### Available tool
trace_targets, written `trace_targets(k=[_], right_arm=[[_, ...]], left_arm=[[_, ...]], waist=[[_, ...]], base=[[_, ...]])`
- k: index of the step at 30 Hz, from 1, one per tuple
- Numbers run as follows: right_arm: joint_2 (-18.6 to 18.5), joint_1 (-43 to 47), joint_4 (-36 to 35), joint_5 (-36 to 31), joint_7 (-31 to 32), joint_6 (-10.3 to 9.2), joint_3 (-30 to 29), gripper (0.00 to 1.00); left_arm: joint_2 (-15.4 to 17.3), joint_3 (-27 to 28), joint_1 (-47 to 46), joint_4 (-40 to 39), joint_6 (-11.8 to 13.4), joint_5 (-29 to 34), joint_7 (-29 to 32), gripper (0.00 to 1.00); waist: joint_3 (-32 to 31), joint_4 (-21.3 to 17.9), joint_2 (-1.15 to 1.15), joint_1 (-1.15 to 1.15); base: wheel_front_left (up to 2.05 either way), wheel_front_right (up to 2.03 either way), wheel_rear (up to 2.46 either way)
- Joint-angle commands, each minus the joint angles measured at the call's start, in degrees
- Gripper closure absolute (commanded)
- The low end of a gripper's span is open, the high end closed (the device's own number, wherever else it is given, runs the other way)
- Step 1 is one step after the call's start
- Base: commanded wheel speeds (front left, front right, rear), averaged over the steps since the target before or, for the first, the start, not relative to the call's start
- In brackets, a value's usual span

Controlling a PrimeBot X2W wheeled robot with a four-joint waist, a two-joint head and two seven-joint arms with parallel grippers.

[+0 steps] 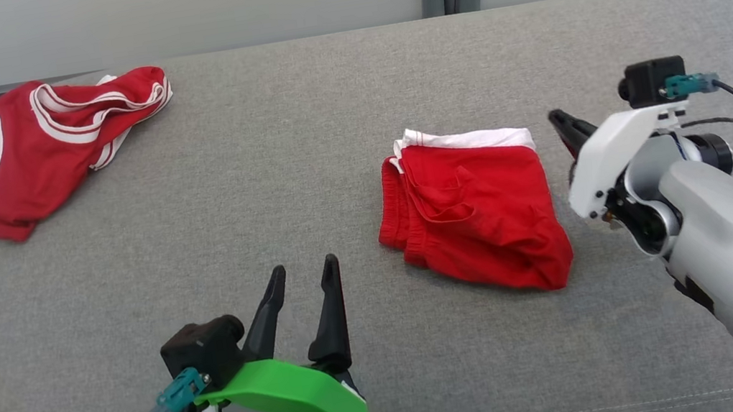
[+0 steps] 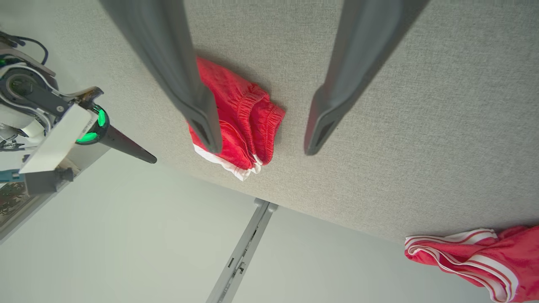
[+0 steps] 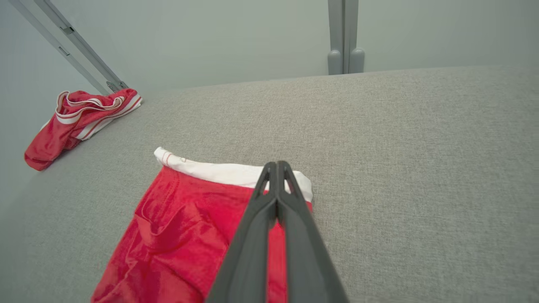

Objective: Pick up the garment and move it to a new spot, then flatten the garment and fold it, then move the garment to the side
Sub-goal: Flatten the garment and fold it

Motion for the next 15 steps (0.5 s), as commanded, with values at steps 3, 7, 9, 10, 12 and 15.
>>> trace_targets(k=[3,7,9,10,12,15], right_arm=[[-1.7,3.0,0.1,0.6,1.0,-0.02,-0.3,1.00],[-2.4,5.4,0.0,1.7,2.5,-0.02,-0.3,1.00],[-2.4,5.9,-0.5,2.1,3.0,-0.02,-0.1,1.00],[-2.5,6.4,-0.8,2.6,3.5,-0.02,0.0,1.00],[-2.8,7.3,-1.7,3.5,4.6,-0.02,0.5,1.00],[-3.1,8.6,-4.4,5.5,6.4,-0.02,1.3,1.00]], left_arm=[[-0.3,-0.7,0.0,-0.1,0.1,0.5,0.4,0.00],[-0.7,-1.1,-0.4,0.2,0.0,0.7,0.5,0.00],[-0.8,-1.1,-0.5,0.3,0.0,0.7,0.6,0.00],[-0.8,-1.2,-0.6,0.4,-0.1,0.7,0.6,0.00],[-0.8,-1.3,-0.6,0.6,-0.1,0.7,0.6,0.00],[-0.8,-1.2,-0.6,0.8,-0.2,0.7,0.5,0.00]], waist=[[1.1,1.7,0.00,0.00],[1.8,3.3,0.00,0.00],[2.0,3.6,0.00,0.00],[2.1,4.0,0.00,0.00],[2.3,4.5,0.00,0.00],[2.4,5.1,0.00,0.00]], base=[[0.00,0.00,0.00],[0.00,0.00,0.00],[0.00,0.00,0.00],[0.00,0.00,0.00],[0.00,0.00,0.00],[0.00,0.00,0.00]])
